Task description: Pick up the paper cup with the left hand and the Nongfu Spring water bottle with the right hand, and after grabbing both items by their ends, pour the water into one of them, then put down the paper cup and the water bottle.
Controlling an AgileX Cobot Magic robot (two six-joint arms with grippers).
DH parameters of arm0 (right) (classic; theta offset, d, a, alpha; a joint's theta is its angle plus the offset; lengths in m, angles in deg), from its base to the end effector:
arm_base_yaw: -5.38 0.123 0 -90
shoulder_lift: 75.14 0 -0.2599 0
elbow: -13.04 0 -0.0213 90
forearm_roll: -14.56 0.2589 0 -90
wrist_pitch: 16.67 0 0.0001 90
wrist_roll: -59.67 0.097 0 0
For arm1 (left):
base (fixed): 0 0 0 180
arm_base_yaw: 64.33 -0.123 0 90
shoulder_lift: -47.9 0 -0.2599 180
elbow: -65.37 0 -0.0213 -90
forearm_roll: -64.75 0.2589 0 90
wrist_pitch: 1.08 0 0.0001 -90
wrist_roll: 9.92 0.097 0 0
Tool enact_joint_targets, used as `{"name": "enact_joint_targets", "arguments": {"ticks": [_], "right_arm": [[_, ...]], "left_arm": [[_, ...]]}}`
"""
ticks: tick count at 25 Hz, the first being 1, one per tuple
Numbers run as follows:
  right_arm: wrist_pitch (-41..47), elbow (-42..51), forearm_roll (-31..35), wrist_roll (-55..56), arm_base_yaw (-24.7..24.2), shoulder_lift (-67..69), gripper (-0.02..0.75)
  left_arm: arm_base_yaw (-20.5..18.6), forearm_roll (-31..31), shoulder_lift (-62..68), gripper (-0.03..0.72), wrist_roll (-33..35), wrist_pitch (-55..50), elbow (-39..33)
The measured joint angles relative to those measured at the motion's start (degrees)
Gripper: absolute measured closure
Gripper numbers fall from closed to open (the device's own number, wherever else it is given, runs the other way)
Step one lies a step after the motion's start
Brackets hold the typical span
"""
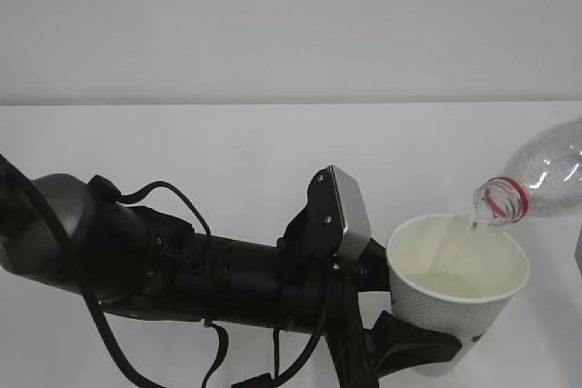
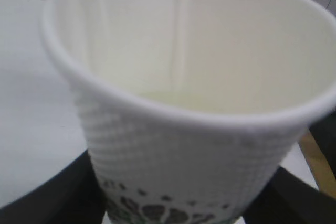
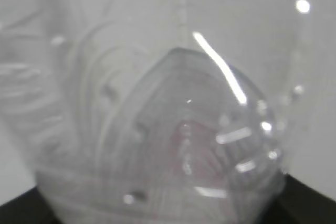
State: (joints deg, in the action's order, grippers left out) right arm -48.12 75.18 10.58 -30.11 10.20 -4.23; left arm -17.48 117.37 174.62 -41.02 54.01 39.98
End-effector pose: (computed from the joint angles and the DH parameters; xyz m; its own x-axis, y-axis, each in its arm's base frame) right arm 0.2126 0.0214 0.1877 0.1303 -0.9904 0.0470 -0.1945 -0.0720 -0.9783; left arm 0.2029 -0.3087 0.0859 -0.1480 0.2687 -0.9518 0.9890 0.0486 -0.1401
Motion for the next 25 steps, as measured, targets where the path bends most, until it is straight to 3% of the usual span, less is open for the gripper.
{"name": "enact_joint_targets", "arguments": {"ticks": [25], "right_arm": [[-0.4,0.0,0.2,-0.2,0.0,0.0,0.253]], "left_arm": [[0.0,0.0,0.0,0.181,0.0,-0.1,0.0]]}}
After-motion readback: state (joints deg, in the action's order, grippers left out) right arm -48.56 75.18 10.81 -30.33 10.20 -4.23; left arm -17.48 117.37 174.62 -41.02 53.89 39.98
